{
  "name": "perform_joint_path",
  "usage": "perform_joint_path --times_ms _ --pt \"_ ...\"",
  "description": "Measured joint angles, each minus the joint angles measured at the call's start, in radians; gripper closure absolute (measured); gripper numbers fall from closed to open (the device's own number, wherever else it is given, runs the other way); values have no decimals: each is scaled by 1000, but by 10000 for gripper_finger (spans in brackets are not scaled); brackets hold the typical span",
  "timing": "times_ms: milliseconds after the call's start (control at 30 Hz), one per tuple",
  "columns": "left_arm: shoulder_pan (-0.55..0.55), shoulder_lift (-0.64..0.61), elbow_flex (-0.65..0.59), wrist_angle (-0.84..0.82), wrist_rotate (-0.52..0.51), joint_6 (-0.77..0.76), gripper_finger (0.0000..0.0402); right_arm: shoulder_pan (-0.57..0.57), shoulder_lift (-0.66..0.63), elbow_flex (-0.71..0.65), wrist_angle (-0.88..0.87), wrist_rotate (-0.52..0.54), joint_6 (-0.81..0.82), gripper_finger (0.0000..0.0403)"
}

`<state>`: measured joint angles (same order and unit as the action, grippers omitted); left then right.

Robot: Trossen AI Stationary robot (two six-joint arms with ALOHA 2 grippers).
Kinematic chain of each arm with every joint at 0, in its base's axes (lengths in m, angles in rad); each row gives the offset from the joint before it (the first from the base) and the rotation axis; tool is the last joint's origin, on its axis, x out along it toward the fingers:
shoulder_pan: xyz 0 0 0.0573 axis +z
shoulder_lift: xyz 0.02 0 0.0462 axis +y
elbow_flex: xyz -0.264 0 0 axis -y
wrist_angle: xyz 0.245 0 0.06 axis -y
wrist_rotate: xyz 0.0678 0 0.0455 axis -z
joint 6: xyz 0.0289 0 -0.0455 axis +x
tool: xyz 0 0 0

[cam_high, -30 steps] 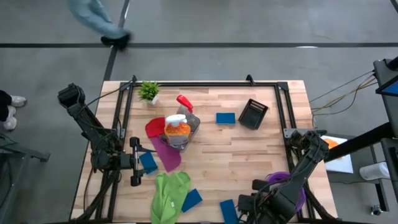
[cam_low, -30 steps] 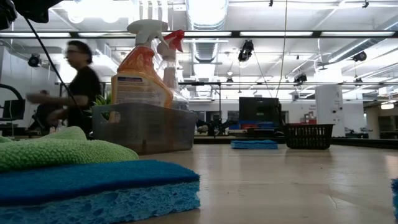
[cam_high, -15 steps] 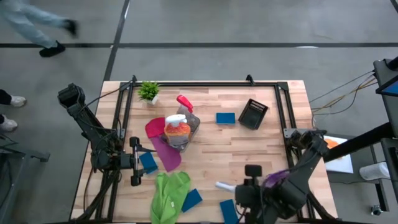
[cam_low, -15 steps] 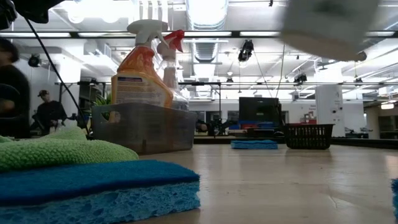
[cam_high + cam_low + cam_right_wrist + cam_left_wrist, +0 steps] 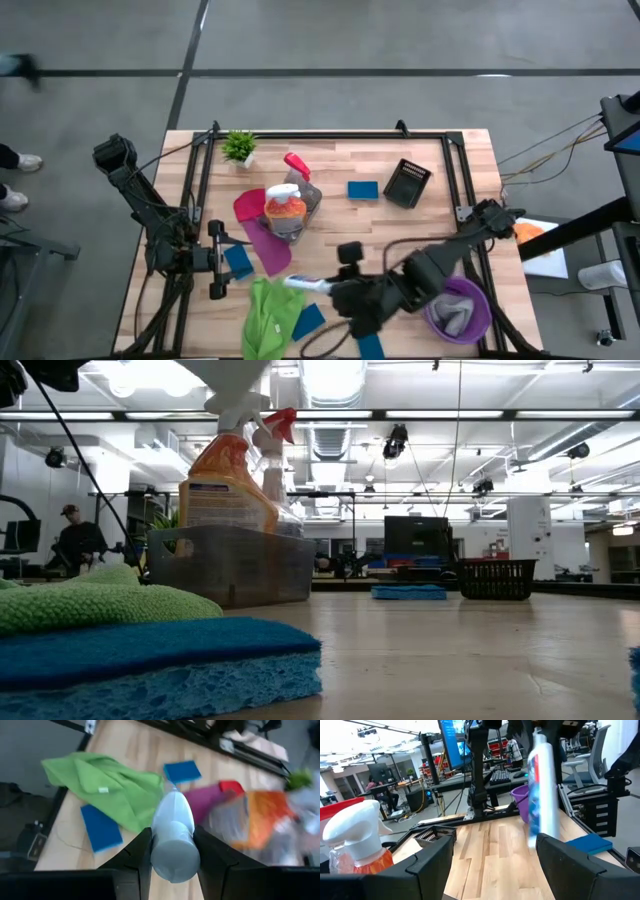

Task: Pick & Place Kitchen Items
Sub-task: Put the white bottle into the gray bin

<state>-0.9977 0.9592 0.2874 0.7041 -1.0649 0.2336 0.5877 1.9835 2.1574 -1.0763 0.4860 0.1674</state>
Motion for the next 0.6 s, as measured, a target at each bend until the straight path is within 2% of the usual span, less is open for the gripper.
perform_joint_path --times_ms 167,333,600 --pt "0 0 0 -5 2 -2 120 -84 -1 -179 287 -159 -107 293" --pt "-6 0 0 -6 3 9 120 -144 -4 -384 641 -275 -171 293" --pt "-66 -4 23 12 6 79 120 -213 -11 -605 1132 -453 -197 293"
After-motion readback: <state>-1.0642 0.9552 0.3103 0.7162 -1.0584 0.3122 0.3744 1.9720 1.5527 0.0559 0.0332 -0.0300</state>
